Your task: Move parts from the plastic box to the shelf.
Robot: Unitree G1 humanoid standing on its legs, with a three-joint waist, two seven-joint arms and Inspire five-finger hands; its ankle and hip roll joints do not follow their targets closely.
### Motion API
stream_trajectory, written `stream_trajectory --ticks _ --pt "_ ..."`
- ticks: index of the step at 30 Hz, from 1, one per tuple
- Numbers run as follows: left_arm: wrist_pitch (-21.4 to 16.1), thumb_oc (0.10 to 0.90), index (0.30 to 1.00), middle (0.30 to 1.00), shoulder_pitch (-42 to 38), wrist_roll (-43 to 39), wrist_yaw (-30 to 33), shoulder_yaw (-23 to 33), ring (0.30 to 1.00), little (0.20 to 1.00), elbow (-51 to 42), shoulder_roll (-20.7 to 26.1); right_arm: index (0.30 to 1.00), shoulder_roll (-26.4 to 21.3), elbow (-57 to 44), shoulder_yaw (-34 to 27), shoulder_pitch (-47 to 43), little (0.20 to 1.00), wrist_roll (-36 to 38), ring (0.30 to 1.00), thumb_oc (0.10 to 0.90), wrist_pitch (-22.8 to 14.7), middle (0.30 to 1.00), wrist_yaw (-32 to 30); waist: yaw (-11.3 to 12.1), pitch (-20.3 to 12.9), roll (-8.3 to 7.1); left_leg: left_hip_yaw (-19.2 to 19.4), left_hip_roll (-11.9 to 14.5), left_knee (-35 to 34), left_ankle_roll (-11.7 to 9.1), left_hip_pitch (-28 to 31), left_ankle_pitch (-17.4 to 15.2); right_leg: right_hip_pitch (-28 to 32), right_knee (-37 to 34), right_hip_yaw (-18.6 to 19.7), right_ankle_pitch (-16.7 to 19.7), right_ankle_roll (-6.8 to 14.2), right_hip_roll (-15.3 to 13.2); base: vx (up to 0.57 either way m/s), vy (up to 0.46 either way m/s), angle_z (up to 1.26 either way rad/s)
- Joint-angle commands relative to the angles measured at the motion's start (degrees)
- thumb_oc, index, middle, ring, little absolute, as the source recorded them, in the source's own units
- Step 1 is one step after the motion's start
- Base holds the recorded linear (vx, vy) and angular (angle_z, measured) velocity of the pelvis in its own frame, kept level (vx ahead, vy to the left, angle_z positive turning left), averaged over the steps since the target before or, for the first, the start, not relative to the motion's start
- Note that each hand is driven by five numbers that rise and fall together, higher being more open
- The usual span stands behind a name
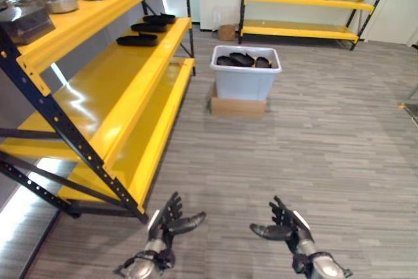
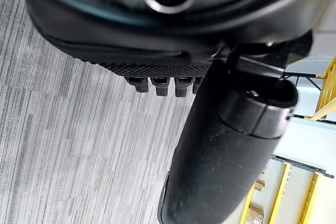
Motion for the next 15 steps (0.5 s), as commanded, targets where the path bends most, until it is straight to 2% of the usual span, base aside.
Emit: stream_trajectory --ticks 1,15 --pt "-5.1 0.900 1.000 1.000 -4.5 -0.7 -1.7 0.8 1.000 1.000 0.0 -0.1 1.000 -0.6 -2.9 -0.4 -4.7 1.000 -0.3 1.000 0.900 -5.5 1.000 0.9 0.5 -3.1 0.02 -3.1 2.7 -0.2 -3.3 -0.7 0.7 -1.4 0.5 1.1 2.4 4.2 -2.0 0.00 0.000 0.00" --pt "-4.9 0.900 1.000 1.000 -4.3 -0.3 -1.8 0.8 1.000 1.000 -0.2 0.1 1.000 -0.6 -3.7 -0.1 -4.4 1.000 0.4 1.000 0.900 -5.3 1.000 1.2 0.4 -3.0 0.21 -2.8 3.1 -0.2 -3.3 0.0 0.3 -1.0 0.4 1.4 2.0 3.9 -1.6 0.00 0.000 0.00"
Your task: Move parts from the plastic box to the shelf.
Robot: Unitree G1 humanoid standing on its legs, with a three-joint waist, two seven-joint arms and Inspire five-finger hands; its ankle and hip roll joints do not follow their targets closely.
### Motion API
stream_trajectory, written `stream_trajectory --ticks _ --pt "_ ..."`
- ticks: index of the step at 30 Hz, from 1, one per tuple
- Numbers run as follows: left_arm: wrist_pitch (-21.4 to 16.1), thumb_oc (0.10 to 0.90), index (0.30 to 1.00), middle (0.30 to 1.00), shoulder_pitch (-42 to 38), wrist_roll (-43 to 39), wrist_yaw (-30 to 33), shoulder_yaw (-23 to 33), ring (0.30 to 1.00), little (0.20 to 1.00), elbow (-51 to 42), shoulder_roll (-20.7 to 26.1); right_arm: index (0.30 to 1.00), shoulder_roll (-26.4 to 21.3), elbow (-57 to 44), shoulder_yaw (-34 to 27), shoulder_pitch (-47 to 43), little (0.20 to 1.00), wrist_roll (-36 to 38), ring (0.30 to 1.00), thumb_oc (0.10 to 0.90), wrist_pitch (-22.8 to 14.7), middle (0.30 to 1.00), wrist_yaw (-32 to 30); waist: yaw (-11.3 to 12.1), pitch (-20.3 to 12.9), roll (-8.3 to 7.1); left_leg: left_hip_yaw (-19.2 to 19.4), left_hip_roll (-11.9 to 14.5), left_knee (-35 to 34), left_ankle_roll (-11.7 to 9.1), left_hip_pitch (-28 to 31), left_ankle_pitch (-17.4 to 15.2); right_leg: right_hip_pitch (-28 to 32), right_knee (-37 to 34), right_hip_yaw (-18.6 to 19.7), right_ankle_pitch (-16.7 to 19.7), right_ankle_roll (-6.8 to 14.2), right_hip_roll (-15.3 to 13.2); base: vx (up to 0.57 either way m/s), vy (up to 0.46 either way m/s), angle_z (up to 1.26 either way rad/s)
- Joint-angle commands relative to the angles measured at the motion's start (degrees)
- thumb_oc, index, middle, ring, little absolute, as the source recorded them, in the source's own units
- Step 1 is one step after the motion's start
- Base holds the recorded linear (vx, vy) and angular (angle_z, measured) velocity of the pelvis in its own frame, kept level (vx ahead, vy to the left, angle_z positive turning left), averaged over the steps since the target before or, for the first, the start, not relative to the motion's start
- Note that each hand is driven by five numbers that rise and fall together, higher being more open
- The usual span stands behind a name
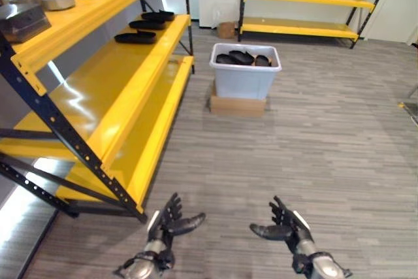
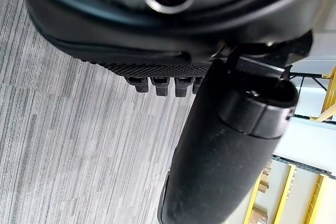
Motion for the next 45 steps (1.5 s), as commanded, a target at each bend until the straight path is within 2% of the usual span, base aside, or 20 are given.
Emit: stream_trajectory --ticks 1,10,15,17,21,26,27,28,29,30,31,33,34,35,36,37,39,41,45 --pt "-4.9 0.900 1.000 1.000 -4.4 -0.2 -1.9 0.7 1.000 1.000 -0.4 0.0 1.000 -0.6 -3.6 -0.1 -4.4 1.000 0.3 1.000 0.900 -5.3 1.000 1.2 0.4 -3.1 0.23 -3.0 3.0 -0.4 -3.3 -0.1 0.6 -1.0 0.4 1.2 1.8 4.1 -1.6 0.00 0.000 0.00" --pt "-4.8 0.900 1.000 1.000 -4.6 -0.2 -1.9 0.5 1.000 1.000 -0.3 -0.3 1.000 -0.5 -3.4 -0.1 -4.3 1.000 -0.2 1.000 0.900 -5.3 1.000 1.0 0.3 -3.1 0.29 -3.0 3.0 -0.4 -3.2 0.1 0.4 -0.7 0.4 1.1 1.5 4.0 -1.7 0.00 0.000 0.00" --pt "-4.7 0.900 1.000 1.000 -5.0 -0.1 -1.8 1.0 1.000 1.000 -0.6 0.0 1.000 -0.6 -3.4 -0.1 -5.1 1.000 0.4 1.000 0.900 -5.3 1.000 1.1 0.6 -2.0 0.12 -2.7 3.4 -0.1 -2.5 1.2 0.2 -1.0 2.7 1.2 0.3 3.5 -1.7 -0.01 0.001 0.00" --pt "-5.1 0.900 1.000 1.000 -6.0 -0.6 -1.4 1.4 1.000 1.000 -0.8 0.4 1.000 -0.8 -3.3 0.0 -6.6 1.000 1.0 1.000 0.900 -5.8 1.000 0.7 0.8 -0.1 -0.34 -2.6 2.9 5.7 -2.2 -2.1 -1.9 -3.0 6.2 1.5 -0.5 3.1 -1.8 -0.10 0.010 -0.01" --pt "-5.5 0.900 1.000 1.000 -6.9 -1.1 -1.1 1.9 1.000 1.000 -1.4 0.9 1.000 -0.9 -3.9 0.8 -9.0 1.000 1.3 1.000 0.900 -6.4 1.000 0.9 1.1 1.4 -0.05 -2.5 1.2 11.8 -0.9 -5.1 -5.0 -6.1 12.5 1.9 -3.1 2.9 -1.5 -0.04 0.069 -0.05" --pt "-5.6 0.900 1.000 1.000 -7.1 -0.6 -1.6 2.4 1.000 1.000 -1.8 1.5 1.000 -0.7 -4.5 1.3 -9.2 1.000 1.3 1.000 0.900 -6.2 1.000 2.2 0.9 2.8 0.17 -3.6 -1.0 16.4 1.0 -6.2 -8.1 -9.1 20.2 3.1 -5.4 3.1 -1.7 0.01 0.128 -0.04" --pt "-5.6 0.900 1.000 1.000 -7.4 -0.1 -1.9 2.2 1.000 1.000 -1.5 1.6 1.000 -0.4 -4.9 1.3 -8.8 1.000 1.5 1.000 0.900 -6.3 1.000 2.6 0.5 3.2 0.29 -3.7 -1.9 17.3 2.3 -6.0 -9.5 -11.9 25.9 4.1 -4.3 3.5 -1.9 0.01 0.112 0.07" --pt "-5.6 0.900 1.000 1.000 -7.4 -0.1 -1.9 2.2 1.000 1.000 -1.5 1.6 1.000 -0.4 -4.9 1.3 -8.8 1.000 1.5 1.000 0.900 -6.3 1.000 2.6 0.6 3.1 0.25 -3.6 -1.9 17.3 2.3 -6.1 -9.5 -12.0 26.1 4.2 -4.3 3.5 -1.9 0.00 0.141 0.04" --pt "-5.2 0.900 1.000 1.000 -7.9 0.7 -1.8 1.7 1.000 1.000 -1.7 2.2 1.000 -0.1 -5.6 1.6 -8.2 1.000 1.9 1.000 0.900 -6.2 1.000 3.0 0.0 4.6 0.05 -4.1 -2.4 18.3 3.0 -6.0 -10.3 -16.7 34.7 5.9 -0.5 3.2 -0.4 0.00 0.058 0.00" --pt "-5.2 0.900 1.000 1.000 -7.9 0.7 -1.8 1.7 1.000 1.000 -1.7 2.2 1.000 -0.1 -5.6 1.6 -8.2 1.000 1.9 1.000 0.900 -6.2 1.000 3.0 0.0 4.6 0.01 -4.1 -2.5 18.3 3.0 -6.0 -10.3 -16.8 34.9 5.9 -0.5 3.2 -0.4 0.08 0.076 0.00" --pt "-5.4 0.900 1.000 1.000 -7.4 0.6 -1.9 2.0 1.000 1.000 -1.7 2.0 1.000 0.0 -5.4 1.6 -8.4 1.000 1.7 1.000 0.900 -6.2 1.000 2.8 0.2 4.5 0.02 -3.0 -2.3 17.9 3.0 -5.1 -11.0 -18.9 32.4 4.8 -0.1 2.8 -1.3 0.12 0.019 0.08" --pt "-5.8 0.900 1.000 1.000 -7.4 -0.1 -1.9 2.3 1.000 1.000 -1.7 1.9 1.000 -0.4 -4.9 1.5 -9.6 1.000 1.5 1.000 0.900 -6.5 1.000 2.1 0.4 4.8 0.22 -1.7 -1.7 17.0 2.7 -3.2 -12.0 -20.8 26.5 2.2 1.4 3.4 -3.2 0.24 -0.055 -0.24" --pt "-5.9 0.900 1.000 1.000 -7.0 -1.1 -2.1 2.3 1.000 1.000 -1.8 1.7 1.000 -1.1 -4.3 1.8 -10.8 1.000 0.8 1.000 0.900 -6.4 1.000 1.9 0.1 5.1 -0.01 -0.8 -1.0 15.6 1.9 -0.1 -13.1 -22.9 19.0 1.0 3.8 4.9 -4.8 0.26 -0.107 -0.64" --pt "-6.0 0.900 1.000 1.000 -7.0 -1.1 -2.1 2.3 1.000 1.000 -1.8 1.6 1.000 -1.1 -4.3 1.8 -10.8 1.000 0.8 1.000 0.900 -6.4 1.000 1.9 0.1 5.4 0.24 -0.9 -0.8 15.4 1.9 0.4 -13.2 -22.3 18.7 0.8 3.9 4.9 -4.6 0.28 -0.138 -0.65" --pt "-6.1 0.900 1.000 1.000 -6.8 -1.3 -2.2 2.3 1.000 1.000 -1.7 1.6 1.000 -1.1 -4.5 1.9 -10.8 1.000 0.7 1.000 0.900 -6.3 1.000 2.0 -0.3 5.4 -0.15 -0.9 -0.6 14.6 1.4 2.0 -13.8 -22.2 15.7 1.2 4.7 5.8 -4.3 0.20 -0.114 -0.27" --pt "-6.1 0.900 1.000 1.000 -6.7 -1.1 -2.3 2.1 1.000 1.000 -1.6 1.4 1.000 -1.4 -4.8 1.8 -10.5 1.000 0.5 1.000 0.900 -6.1 1.000 2.2 -0.7 5.6 -0.23 -1.5 -0.1 14.4 1.1 3.3 -14.1 -21.7 15.7 2.3 5.2 6.4 -3.3 0.33 -0.203 -0.16" --pt "-5.9 0.900 1.000 1.000 -6.4 -0.9 -2.8 1.7 1.000 1.000 -1.0 0.9 1.000 -1.5 -5.0 1.3 -9.4 1.000 0.6 1.000 0.900 -5.8 1.000 2.5 -0.9 4.0 -0.74 -2.6 1.1 13.7 0.5 4.9 -14.3 -19.6 15.9 2.3 4.3 5.6 -2.0 0.35 -0.218 0.10" --pt "-5.7 0.900 1.000 1.000 -5.8 -1.2 -2.7 1.9 1.000 1.000 -1.2 0.2 1.000 -1.7 -5.4 1.1 -8.9 1.000 1.1 1.000 0.900 -6.0 1.000 2.6 -1.2 2.2 -0.48 -3.5 3.1 12.6 -0.3 6.7 -13.2 -18.7 16.9 0.3 3.3 4.4 -1.1 0.34 -0.241 0.33" --pt "-5.8 0.900 1.000 1.000 -6.1 -2.2 -2.8 1.9 1.000 1.000 -1.5 -0.1 1.000 -2.6 -5.4 0.5 -8.3 1.000 1.0 1.000 0.900 -6.2 1.000 3.1 -1.9 0.8 0.21 -5.6 6.7 12.8 -1.7 7.7 -11.4 -19.0 22.1 -2.6 -1.7 2.4 0.8 0.24 -0.235 0.31"
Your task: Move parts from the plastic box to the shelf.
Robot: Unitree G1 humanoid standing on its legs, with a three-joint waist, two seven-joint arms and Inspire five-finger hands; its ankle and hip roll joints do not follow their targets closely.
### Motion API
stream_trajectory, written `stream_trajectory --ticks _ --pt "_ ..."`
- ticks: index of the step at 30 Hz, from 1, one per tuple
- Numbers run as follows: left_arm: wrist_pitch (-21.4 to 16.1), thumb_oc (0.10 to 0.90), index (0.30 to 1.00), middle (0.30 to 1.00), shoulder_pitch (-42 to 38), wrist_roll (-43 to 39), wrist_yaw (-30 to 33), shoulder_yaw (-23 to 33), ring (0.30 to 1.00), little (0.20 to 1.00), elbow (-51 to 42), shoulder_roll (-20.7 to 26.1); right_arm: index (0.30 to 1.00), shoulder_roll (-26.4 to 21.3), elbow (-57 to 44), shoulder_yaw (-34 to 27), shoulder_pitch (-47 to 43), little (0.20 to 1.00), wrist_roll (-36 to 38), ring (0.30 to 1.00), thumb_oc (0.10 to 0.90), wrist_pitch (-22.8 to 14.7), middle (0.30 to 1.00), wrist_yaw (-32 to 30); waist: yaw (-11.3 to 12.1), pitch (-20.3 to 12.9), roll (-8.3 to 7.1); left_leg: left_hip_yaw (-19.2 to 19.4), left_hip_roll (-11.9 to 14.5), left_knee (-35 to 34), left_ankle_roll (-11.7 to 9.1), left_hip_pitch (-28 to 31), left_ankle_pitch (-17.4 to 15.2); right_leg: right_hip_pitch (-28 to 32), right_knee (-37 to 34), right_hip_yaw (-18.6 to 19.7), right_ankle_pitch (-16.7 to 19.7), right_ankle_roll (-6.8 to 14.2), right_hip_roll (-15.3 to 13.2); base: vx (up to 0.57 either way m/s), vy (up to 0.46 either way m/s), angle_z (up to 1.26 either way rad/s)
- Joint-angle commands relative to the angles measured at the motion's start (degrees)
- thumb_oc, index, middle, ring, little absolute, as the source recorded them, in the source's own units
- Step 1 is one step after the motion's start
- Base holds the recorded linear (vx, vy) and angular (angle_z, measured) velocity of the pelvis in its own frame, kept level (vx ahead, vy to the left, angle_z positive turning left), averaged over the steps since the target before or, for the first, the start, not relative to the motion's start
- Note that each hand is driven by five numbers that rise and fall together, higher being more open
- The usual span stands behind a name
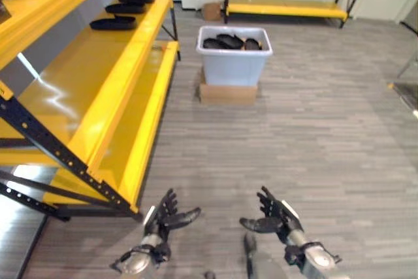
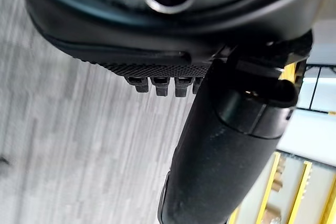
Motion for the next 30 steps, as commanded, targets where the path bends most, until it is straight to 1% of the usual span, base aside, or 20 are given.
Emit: stream_trajectory --ticks 1,4,5,6,7,8,9,11,12,13,15,16,18,20,23,24,27,28,29,30 --pt "-5.5 0.900 1.000 1.000 -4.0 -2.0 -1.6 -0.5 1.000 1.000 -5.4 -0.2 1.000 -2.7 -4.8 -2.6 -3.7 1.000 1.2 1.000 0.900 -5.9 1.000 0.8 -1.1 -3.0 3.00 -5.8 7.5 -2.1 -2.4 7.4 2.3 -4.5 6.7 -1.6 -2.6 2.9 1.8 0.22 -0.216 0.41" --pt "-5.5 0.900 1.000 1.000 -4.0 -2.4 -1.3 -0.3 1.000 1.000 -5.3 -0.7 1.000 -3.3 -4.2 -2.6 -3.6 1.000 0.9 1.000 0.900 -5.8 1.000 0.8 -1.2 -3.3 3.02 -6.2 8.6 -1.0 -2.8 7.4 3.5 -4.7 8.8 -2.1 -4.6 2.1 2.5 0.16 -0.165 0.20" --pt "-5.3 0.900 1.000 1.000 -4.2 -3.4 -1.0 -0.2 1.000 1.000 -5.0 -0.9 1.000 -3.3 -4.3 -2.9 -2.8 1.000 1.0 1.000 0.900 -5.9 1.000 0.8 -0.9 -3.3 2.57 -5.7 10.2 5.1 -3.8 4.6 9.5 -3.0 8.5 -2.5 -6.1 0.6 3.4 0.31 -0.437 0.23" --pt "-5.3 0.900 1.000 1.000 -3.8 -3.9 -1.3 -0.3 1.000 1.000 -6.1 -0.7 1.000 -4.2 -5.1 -3.9 -1.8 1.000 1.1 1.000 0.900 -6.0 1.000 0.7 0.3 -1.5 0.90 -8.0 6.9 20.9 -2.1 -4.5 15.5 0.6 7.0 -2.5 -6.4 -1.6 3.7 0.28 -0.449 0.34" --pt "-5.0 0.900 1.000 1.000 -3.7 -3.8 -1.5 -0.7 1.000 1.000 -6.6 -0.5 1.000 -4.9 -5.3 -5.2 -1.5 1.000 1.1 1.000 0.900 -6.2 1.000 0.0 1.1 -0.2 0.31 -7.6 3.1 21.2 -1.4 -10.9 12.7 2.7 5.4 -2.5 -6.2 -1.7 2.8 0.16 -0.287 0.20" --pt "-5.0 0.900 1.000 1.000 -3.7 -3.8 -1.5 -0.8 1.000 1.000 -6.7 -0.5 1.000 -4.9 -5.3 -5.2 -1.4 1.000 1.1 1.000 0.900 -6.2 1.000 0.0 1.1 -0.1 0.43 -7.6 3.1 21.6 -1.3 -10.9 12.4 2.8 5.5 -2.5 -6.4 -1.7 2.9 0.14 -0.112 0.03" --pt "-5.0 0.900 1.000 1.000 -3.3 -3.8 -1.8 -0.9 1.000 1.000 -6.8 -0.1 1.000 -5.3 -5.2 -6.2 -1.3 1.000 1.0 1.000 0.900 -6.5 1.000 -0.6 1.3 0.3 0.25 -3.0 3.3 16.4 -1.5 -14.9 10.5 4.7 3.9 -3.7 -6.6 -1.4 2.3 0.10 -0.035 -0.10" --pt "-5.1 0.900 1.000 1.000 -3.3 -3.5 -1.7 -1.2 1.000 1.000 -6.6 0.2 1.000 -5.4 -5.1 -6.5 -1.2 1.000 0.9 1.000 0.900 -6.8 1.000 -1.0 1.6 0.6 0.24 -0.8 3.4 12.7 -1.8 -16.8 10.7 5.6 3.5 -4.3 -7.0 -1.4 2.1 0.15 -0.006 0.01" --pt "-5.2 0.900 1.000 1.000 -3.0 -3.1 -1.6 -1.6 1.000 1.000 -6.4 0.7 1.000 -5.3 -5.2 -6.5 -1.4 1.000 0.4 1.000 0.900 -7.4 1.000 -1.6 2.7 1.1 1.21 -0.4 2.3 5.6 -2.4 -19.6 14.1 6.8 3.5 -4.3 -7.4 -1.7 3.7 0.15 0.025 0.08" --pt "-5.2 0.900 1.000 1.000 -3.0 -3.1 -1.6 -1.6 1.000 1.000 -6.4 0.7 1.000 -5.3 -5.2 -6.5 -1.3 1.000 0.4 1.000 0.900 -7.4 1.000 -1.6 2.7 1.2 1.08 -0.4 2.1 5.3 -2.3 -19.2 14.3 7.0 3.5 -4.3 -7.5 -1.7 3.5 0.19 0.043 0.21" --pt "-5.1 0.900 1.000 1.000 -2.5 -2.2 -1.5 -1.4 1.000 1.000 -6.9 0.8 1.000 -4.8 -4.9 -6.2 -1.6 1.000 0.0 1.000 0.900 -7.5 1.000 -1.9 3.8 1.0 2.29 -1.6 1.2 -0.7 -3.3 -20.7 19.2 9.1 3.1 -3.7 -8.4 -1.7 5.3 0.27 0.075 -0.26" --pt "-5.0 0.900 1.000 1.000 -2.3 -1.9 -1.6 -0.8 1.000 1.000 -7.1 0.6 1.000 -4.2 -4.6 -5.9 -1.6 1.000 -0.2 1.000 0.900 -7.0 1.000 -1.6 4.5 0.6 2.28 -2.1 0.7 -1.1 -3.3 -19.9 19.5 11.4 3.0 -2.9 -9.7 -1.7 5.4 0.40 0.132 -0.73" --pt "-5.1 0.900 1.000 1.000 -2.0 -2.3 -1.6 -0.4 1.000 1.000 -7.0 0.3 1.000 -3.5 -4.6 -5.6 -1.1 1.000 -0.1 1.000 0.900 -6.7 1.000 -1.2 4.6 -0.1 2.04 -1.9 0.4 -1.4 -2.7 -18.8 18.3 12.6 2.7 -2.5 -10.6 -1.3 5.0 0.33 0.128 -0.42" --pt "-5.2 0.900 1.000 1.000 -1.9 -2.1 -1.6 0.0 1.000 1.000 -7.4 0.6 1.000 -1.8 -4.8 -5.6 0.7 1.000 0.1 1.000 0.900 -6.0 1.000 -0.2 4.7 -2.2 1.12 -1.3 -0.7 -0.1 -1.3 -16.7 15.8 15.8 1.6 -1.7 -11.6 -0.3 2.7 0.43 0.194 -0.27" --pt "-5.1 0.900 1.000 1.000 -1.8 -1.9 -1.7 0.0 1.000 1.000 -7.4 0.7 1.000 -1.7 -5.1 -5.6 0.9 1.000 0.1 1.000 0.900 -5.8 1.000 0.1 4.8 -2.6 0.85 -1.1 -0.9 0.5 -0.9 -16.3 14.7 16.4 1.2 -1.5 -11.6 0.1 2.0 0.22 0.118 -0.20" --pt "-5.1 0.900 1.000 1.000 -1.8 -2.0 -1.4 0.2 1.000 1.000 -7.7 0.8 1.000 -1.5 -5.2 -5.6 0.9 1.000 -0.2 1.000 0.900 -5.7 1.000 0.1 4.8 -3.3 0.56 -0.6 -1.6 2.2 -0.1 -16.2 12.3 17.3 0.9 -1.6 -11.2 0.9 0.4 0.26 0.168 -0.16" --pt "-5.1 0.900 1.000 1.000 -1.8 -1.9 -1.3 0.1 1.000 1.000 -8.0 1.3 1.000 -1.2 -5.6 -5.7 0.7 1.000 -0.1 1.000 0.900 -5.9 1.000 0.5 5.1 -3.9 0.07 -0.4 -2.5 4.3 0.9 -15.8 9.4 17.7 1.3 -1.3 -10.1 1.9 -1.2 0.26 0.182 -0.10" --pt "-4.9 0.900 1.000 1.000 -1.7 -1.7 -1.1 0.1 1.000 1.000 -7.8 1.4 1.000 -0.8 -5.3 -5.5 0.6 1.000 -0.1 1.000 0.900 -5.8 1.000 0.6 5.3 -4.3 -0.15 -0.6 -3.2 4.8 1.9 -15.1 8.0 16.0 5.1 -0.9 -7.3 3.0 -2.3 0.18 0.138 0.08" --pt "-4.9 0.900 1.000 1.000 -1.7 -1.7 -1.1 0.1 1.000 1.000 -7.8 1.4 1.000 -0.8 -5.3 -5.5 0.6 1.000 -0.1 1.000 0.900 -5.8 1.000 0.6 5.3 -4.3 -0.15 -0.6 -3.2 4.8 1.9 -15.1 8.0 16.0 5.1 -0.9 -7.3 3.0 -2.3 0.14 0.180 0.13" --pt "-4.7 0.900 1.000 1.000 -2.2 -1.3 -1.0 -0.2 1.000 1.000 -7.8 2.0 1.000 -0.5 -5.2 -4.8 0.3 1.000 -0.3 1.000 0.900 -5.7 1.000 0.9 5.0 -2.9 -0.09 -0.8 -3.8 5.0 3.3 -13.5 6.7 10.9 15.9 0.0 1.0 3.6 -2.5 0.03 0.088 0.06"
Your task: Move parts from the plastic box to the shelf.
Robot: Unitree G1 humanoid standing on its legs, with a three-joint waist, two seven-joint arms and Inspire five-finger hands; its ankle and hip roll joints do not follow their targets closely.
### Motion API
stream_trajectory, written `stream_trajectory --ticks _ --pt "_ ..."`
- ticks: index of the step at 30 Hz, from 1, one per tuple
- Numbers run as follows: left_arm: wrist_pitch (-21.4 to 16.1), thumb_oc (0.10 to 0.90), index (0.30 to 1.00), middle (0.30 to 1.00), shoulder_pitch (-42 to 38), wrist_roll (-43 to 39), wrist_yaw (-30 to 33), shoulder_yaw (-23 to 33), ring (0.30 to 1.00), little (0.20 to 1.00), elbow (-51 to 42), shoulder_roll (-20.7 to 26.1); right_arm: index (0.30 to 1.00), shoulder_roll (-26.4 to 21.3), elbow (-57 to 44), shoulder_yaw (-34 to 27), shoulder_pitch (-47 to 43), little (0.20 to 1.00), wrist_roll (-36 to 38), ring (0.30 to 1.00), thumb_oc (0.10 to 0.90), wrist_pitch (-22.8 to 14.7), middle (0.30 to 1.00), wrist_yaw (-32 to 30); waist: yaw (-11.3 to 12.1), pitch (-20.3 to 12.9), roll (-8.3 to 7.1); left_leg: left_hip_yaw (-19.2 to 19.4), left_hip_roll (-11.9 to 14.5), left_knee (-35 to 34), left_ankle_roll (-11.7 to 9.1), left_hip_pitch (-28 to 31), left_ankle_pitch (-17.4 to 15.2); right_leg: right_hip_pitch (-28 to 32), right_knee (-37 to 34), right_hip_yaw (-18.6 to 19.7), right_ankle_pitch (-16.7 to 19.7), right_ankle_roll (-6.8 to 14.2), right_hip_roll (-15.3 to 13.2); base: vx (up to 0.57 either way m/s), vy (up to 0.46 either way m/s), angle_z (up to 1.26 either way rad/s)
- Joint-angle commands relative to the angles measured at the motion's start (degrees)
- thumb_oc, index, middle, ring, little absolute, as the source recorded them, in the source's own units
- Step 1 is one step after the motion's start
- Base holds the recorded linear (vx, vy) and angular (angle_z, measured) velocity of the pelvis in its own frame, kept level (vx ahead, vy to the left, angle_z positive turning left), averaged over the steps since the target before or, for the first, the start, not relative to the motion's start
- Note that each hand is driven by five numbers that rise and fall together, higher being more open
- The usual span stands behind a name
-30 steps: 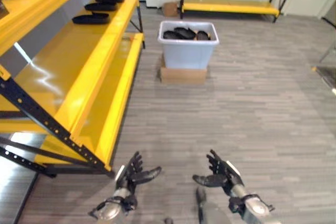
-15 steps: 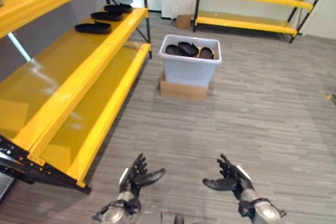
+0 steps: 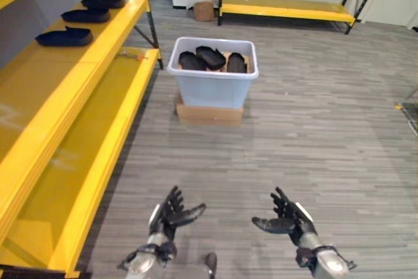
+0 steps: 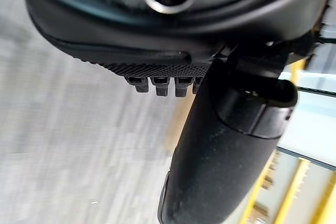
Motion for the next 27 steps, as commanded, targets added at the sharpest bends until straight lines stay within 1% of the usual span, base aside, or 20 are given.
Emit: stream_trajectory --ticks 1,2,3,4,5,7,9,11,14,15,16,18,19,21,22,23,24,25,26,27 --pt "-4.1 0.900 1.000 1.000 1.4 0.8 -0.9 -0.2 1.000 1.000 -5.5 3.9 1.000 0.9 -3.8 -1.1 -2.0 1.000 -0.2 1.000 0.900 -4.6 1.000 1.6 1.9 -3.7 -1.49 1.4 0.0 3.8 -0.6 -2.8 -1.9 -8.0 13.2 2.4 18.2 3.9 -5.5 0.04 0.136 0.02" --pt "-4.1 0.900 1.000 1.000 1.1 1.0 -0.7 -0.4 1.000 1.000 -5.6 4.3 1.000 1.0 -3.8 -0.7 -2.1 1.000 -0.5 1.000 0.900 -4.7 1.000 1.5 1.3 -2.8 -1.09 1.1 -0.2 3.3 -0.1 -1.4 -2.3 -10.2 17.5 2.5 21.3 3.9 -5.2 0.03 0.090 -0.02" --pt "-4.0 0.900 1.000 1.000 1.0 1.0 -0.8 -0.5 1.000 1.000 -5.7 4.8 1.000 0.9 -4.0 -0.5 -2.2 1.000 -0.5 1.000 0.900 -4.7 1.000 1.6 0.6 -1.9 -0.56 0.9 0.1 2.5 0.1 0.0 -2.2 -12.6 20.7 2.3 22.2 3.6 -4.8 0.14 0.169 0.09" --pt "-4.1 0.900 1.000 1.000 1.0 1.6 -1.0 -0.6 1.000 1.000 -5.8 5.1 1.000 1.3 -3.9 -0.4 -1.9 1.000 -0.6 1.000 0.900 -4.7 1.000 1.7 -0.2 -1.0 0.64 0.3 1.0 0.8 0.1 2.7 -1.7 -17.1 24.1 0.5 19.4 3.0 -4.1 0.13 0.118 0.23" --pt "-4.1 0.900 1.000 1.000 1.0 1.6 -1.0 -0.6 1.000 1.000 -5.8 5.1 1.000 1.3 -3.9 -0.4 -1.9 1.000 -0.6 1.000 0.900 -4.7 1.000 1.7 -0.3 -0.9 0.55 0.2 0.8 0.8 0.1 2.8 -1.7 -17.1 24.3 0.5 19.2 3.0 -4.3 0.19 0.095 0.37" --pt "-4.1 0.900 1.000 1.000 1.1 1.5 -1.3 -0.7 1.000 1.000 -5.7 4.9 1.000 1.3 -4.0 -0.2 -1.8 1.000 0.0 1.000 0.900 -4.7 1.000 1.7 -1.4 -0.6 1.10 -0.5 1.3 -0.5 -0.1 5.5 -1.6 -21.1 21.6 -0.5 16.7 2.4 -3.3 0.22 0.014 0.32" --pt "-4.5 0.900 1.000 1.000 1.2 1.0 -1.7 -0.5 1.000 1.000 -5.2 4.7 1.000 1.1 -4.1 0.0 -2.3 1.000 0.7 1.000 0.900 -4.8 1.000 1.6 -2.6 0.1 0.86 -0.6 1.1 -1.9 -0.9 8.9 -2.7 -23.6 8.6 -2.2 17.4 3.2 -3.4 0.31 -0.054 -0.02" --pt "-4.7 0.900 1.000 1.000 1.7 0.9 -1.9 -0.2 1.000 1.000 -4.9 3.9 1.000 0.3 -4.3 0.3 -2.7 1.000 0.2 1.000 0.900 -4.5 1.000 1.6 -3.4 0.0 0.19 -0.6 0.8 -3.5 -1.9 12.2 -3.8 -24.2 -1.9 -3.3 19.9 4.9 -2.4 0.33 -0.095 -0.03" --pt "-4.7 0.900 1.000 1.000 1.9 0.9 -2.1 0.0 1.000 1.000 -4.7 3.5 1.000 0.1 -4.5 0.4 -2.9 1.000 0.2 1.000 0.900 -4.4 1.000 1.9 -3.4 -0.1 0.04 -0.9 0.9 -3.8 -2.2 13.5 -4.2 -23.3 -4.0 -4.5 20.6 4.9 -2.1 0.23 -0.092 -0.05" --pt "-4.5 0.900 1.000 1.000 2.2 1.2 -2.4 -0.5 1.000 1.000 -4.7 2.7 1.000 0.1 -4.3 0.5 -2.6 1.000 0.2 1.000 0.900 -4.2 1.000 1.7 -3.3 -1.3 -0.44 -1.0 1.3 -3.2 -3.0 13.9 -5.2 -20.6 -5.7 -4.3 20.3 4.0 -2.3 0.39 -0.197 0.12" --pt "-4.6 0.900 1.000 1.000 1.6 0.6 -2.3 -1.1 1.000 1.000 -4.3 2.2 1.000 -0.1 -4.0 0.6 -2.9 1.000 1.1 1.000 0.900 -4.5 1.000 1.7 -3.6 -2.4 -0.36 -2.2 2.7 -3.3 -3.9 14.7 -4.8 -19.3 -6.3 -2.1 19.5 3.1 -0.5 0.39 -0.198 0.30" --pt "-4.6 0.900 1.000 1.000 1.5 0.3 -2.4 -1.3 1.000 1.000 -4.5 2.2 1.000 -0.5 -4.5 0.5 -3.0 1.000 1.2 1.000 0.900 -4.5 1.000 1.7 -3.5 -2.9 -0.15 -3.1 3.9 -3.4 -4.7 15.1 -4.4 -19.2 -5.4 -2.7 18.7 2.5 0.1 0.26 -0.152 0.41" --pt "-4.6 0.900 1.000 1.000 1.5 0.3 -2.4 -1.3 1.000 1.000 -4.5 2.2 1.000 -0.6 -4.5 0.5 -3.0 1.000 1.2 1.000 0.900 -4.5 1.000 1.7 -3.6 -3.0 -0.12 -3.2 3.9 -3.4 -4.7 15.1 -4.4 -19.3 -5.3 -2.8 18.6 2.5 0.1 0.25 -0.138 0.32" --pt "-4.6 0.900 1.000 1.000 1.4 -0.1 -2.1 -1.3 1.000 1.000 -4.7 1.8 1.000 -1.1 -4.3 0.4 -3.0 1.000 1.1 1.000 0.900 -4.4 1.000 1.5 -3.6 -3.4 0.34 -3.9 4.9 -3.0 -5.3 15.3 -3.8 -19.3 -4.1 -3.7 17.0 1.8 0.2 0.21 -0.112 0.19" --pt "-4.4 0.900 1.000 1.000 1.4 -0.5 -1.8 -1.3 1.000 1.000 -4.6 1.7 1.000 -1.2 -4.0 0.4 -3.0 1.000 1.4 1.000 0.900 -4.4 1.000 1.4 -3.8 -3.5 0.53 -4.0 5.5 -0.7 -6.1 14.6 -2.3 -18.6 -4.3 -3.7 15.9 1.2 0.8 0.22 -0.138 0.19" --pt "-4.5 0.900 1.000 1.000 1.4 -1.0 -1.8 -1.3 1.000 1.000 -4.7 1.7 1.000 -1.4 -3.9 0.3 -2.9 1.000 1.4 1.000 0.900 -4.5 1.000 1.3 -3.7 -3.1 0.41 -3.5 5.8 4.0 -7.0 12.4 -0.1 -17.6 -4.5 -3.7 15.3 0.7 0.9 0.20 -0.192 0.21" --pt "-4.6 0.900 1.000 1.000 1.3 -1.9 -1.7 -1.6 1.000 1.000 -4.9 1.7 1.000 -2.2 -4.2 0.1 -3.2 1.000 1.5 1.000 0.900 -4.7 1.000 1.4 -2.8 -1.5 -0.51 -3.0 4.9 15.4 -8.0 6.0 4.7 -15.5 -5.0 -3.9 14.5 -0.2 0.4 0.09 -0.130 0.06" --pt "-4.6 0.900 1.000 1.000 1.2 -1.9 -1.7 -1.6 1.000 1.000 -4.8 1.7 1.000 -2.2 -4.2 0.1 -3.2 1.000 1.5 1.000 0.900 -4.7 1.000 1.4 -2.9 -1.5 -0.44 -3.1 4.9 15.9 -8.0 5.7 4.6 -15.6 -4.9 -4.0 14.5 -0.2 0.4 0.07 -0.135 0.00" --pt "-4.6 0.900 1.000 1.000 1.0 -2.0 -1.7 -2.0 1.000 1.000 -4.9 1.9 1.000 -2.7 -4.4 -0.1 -3.2 1.000 1.6 1.000 0.900 -4.9 1.000 1.2 -2.4 -0.5 -0.93 -2.9 4.0 20.6 -8.0 3.0 6.1 -14.9 -4.9 -4.1 14.4 -0.8 0.1 0.08 -0.094 0.13" --pt "-4.4 0.900 1.000 1.000 0.9 -2.0 -1.4 -2.2 1.000 1.000 -5.1 2.0 1.000 -3.2 -4.4 -0.6 -3.2 1.000 1.2 1.000 0.900 -5.0 1.000 0.9 -2.3 0.2 -1.37 -1.4 4.2 23.1 -7.7 0.5 6.0 -14.3 -4.8 -4.7 13.8 -1.3 -0.3 0.11 -0.118 0.20"
